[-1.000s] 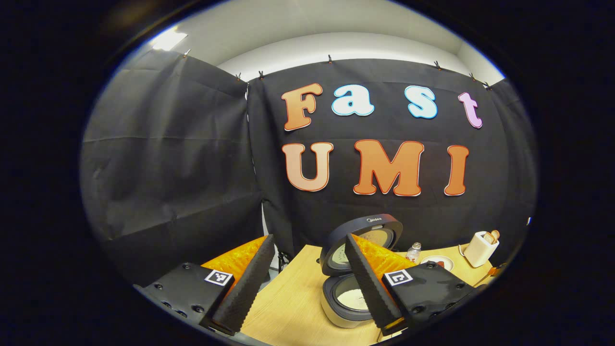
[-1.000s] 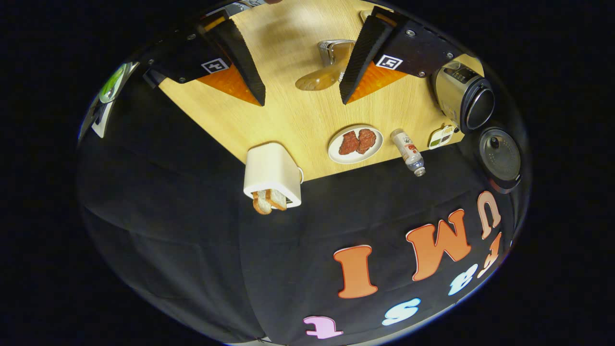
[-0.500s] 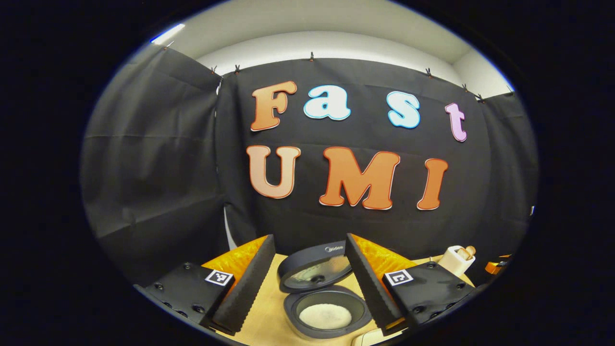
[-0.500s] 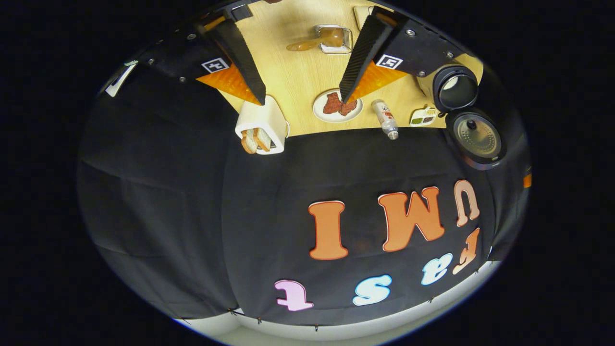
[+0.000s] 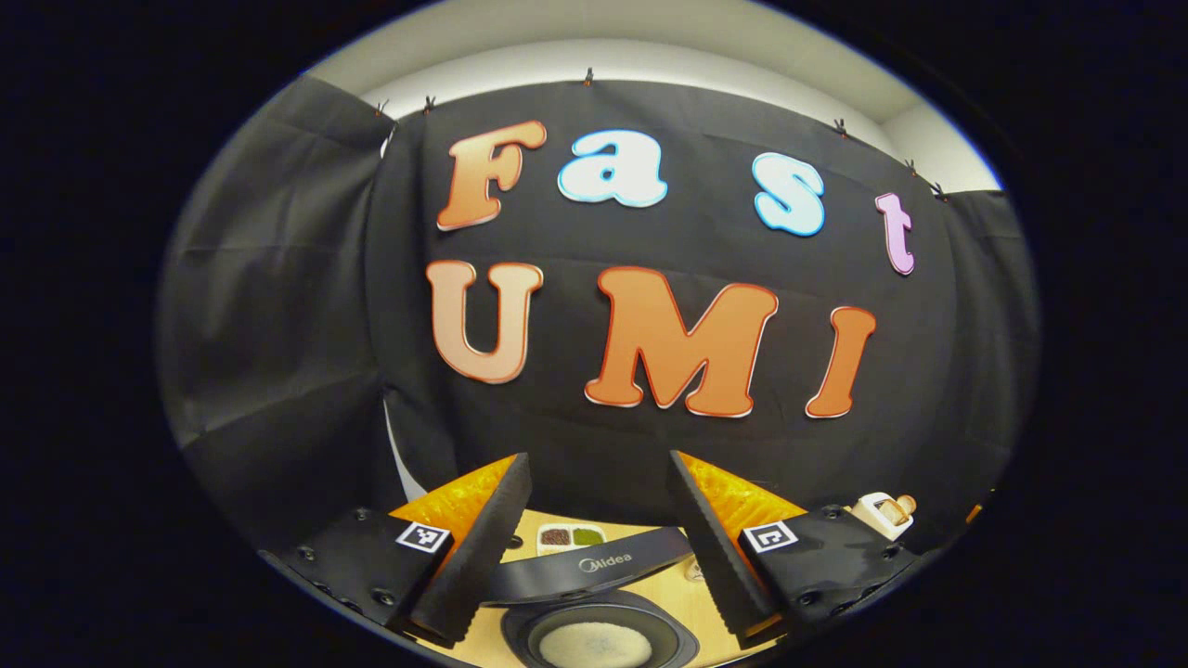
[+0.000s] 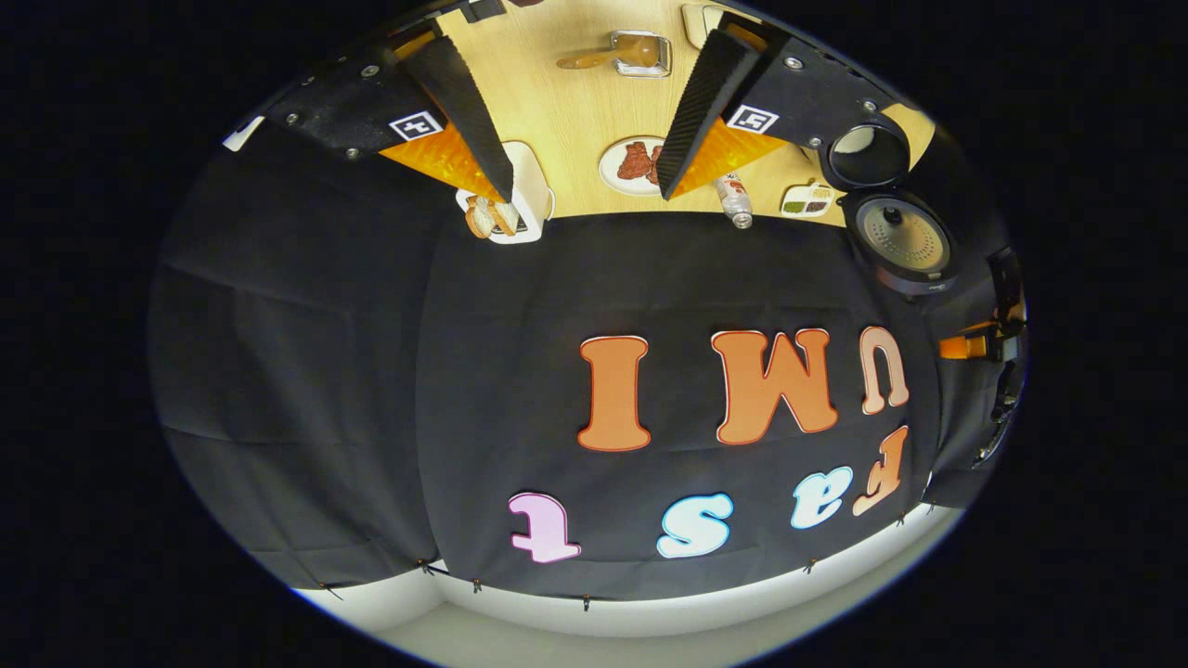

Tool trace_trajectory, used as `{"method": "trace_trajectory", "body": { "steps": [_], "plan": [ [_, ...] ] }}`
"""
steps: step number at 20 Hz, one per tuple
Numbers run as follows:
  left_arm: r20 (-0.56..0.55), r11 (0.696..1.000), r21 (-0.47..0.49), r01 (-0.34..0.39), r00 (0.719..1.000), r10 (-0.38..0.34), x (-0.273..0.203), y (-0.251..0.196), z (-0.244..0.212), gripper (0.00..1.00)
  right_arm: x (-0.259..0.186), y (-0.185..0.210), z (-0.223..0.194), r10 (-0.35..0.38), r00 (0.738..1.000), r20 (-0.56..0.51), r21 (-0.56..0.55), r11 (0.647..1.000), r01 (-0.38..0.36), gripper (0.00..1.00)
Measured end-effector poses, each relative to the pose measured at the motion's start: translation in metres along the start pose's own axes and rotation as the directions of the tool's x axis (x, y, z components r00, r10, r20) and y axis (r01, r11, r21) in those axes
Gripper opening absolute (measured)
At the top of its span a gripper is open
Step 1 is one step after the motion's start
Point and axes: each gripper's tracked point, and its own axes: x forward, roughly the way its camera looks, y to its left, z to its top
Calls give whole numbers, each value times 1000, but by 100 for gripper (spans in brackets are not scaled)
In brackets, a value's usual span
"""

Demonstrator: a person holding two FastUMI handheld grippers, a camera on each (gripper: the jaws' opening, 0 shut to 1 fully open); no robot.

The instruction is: Close the left gripper, press the button to open the rice cooker; take a wooden spoon from the chopstick holder with the right hand, scoop a spoonful of rice and pour it into the rice cooker, then put the wooden spoon back into the chopstick holder.

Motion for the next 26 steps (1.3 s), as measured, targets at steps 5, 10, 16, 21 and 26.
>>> {"method": "trace_trajectory", "body": {
  "steps": [5,10,16,21,26],
  "plan": [
    [-90,999,-38,-27,996,23,43,14,-41,99,-7,0,1,-4,1000,-3,-10,1000,4,95],
    [-138,999,-33,-29,990,24,49,21,-65,98,-8,-1,2,-7,1000,-12,1,1000,7,95],
    [-163,997,-78,0,987,-13,21,8,-85,100,-15,-2,5,4,1000,-11,0,1000,-4,95],
    [-172,999,23,33,985,-29,-20,-15,-115,100,-21,-9,9,2,1000,-6,16,1000,-2,95],
    [-199,999,23,45,979,-39,-52,-34,-170,99,-30,-13,-1,22,999,-23,40,999,-21,95]
  ]
}}
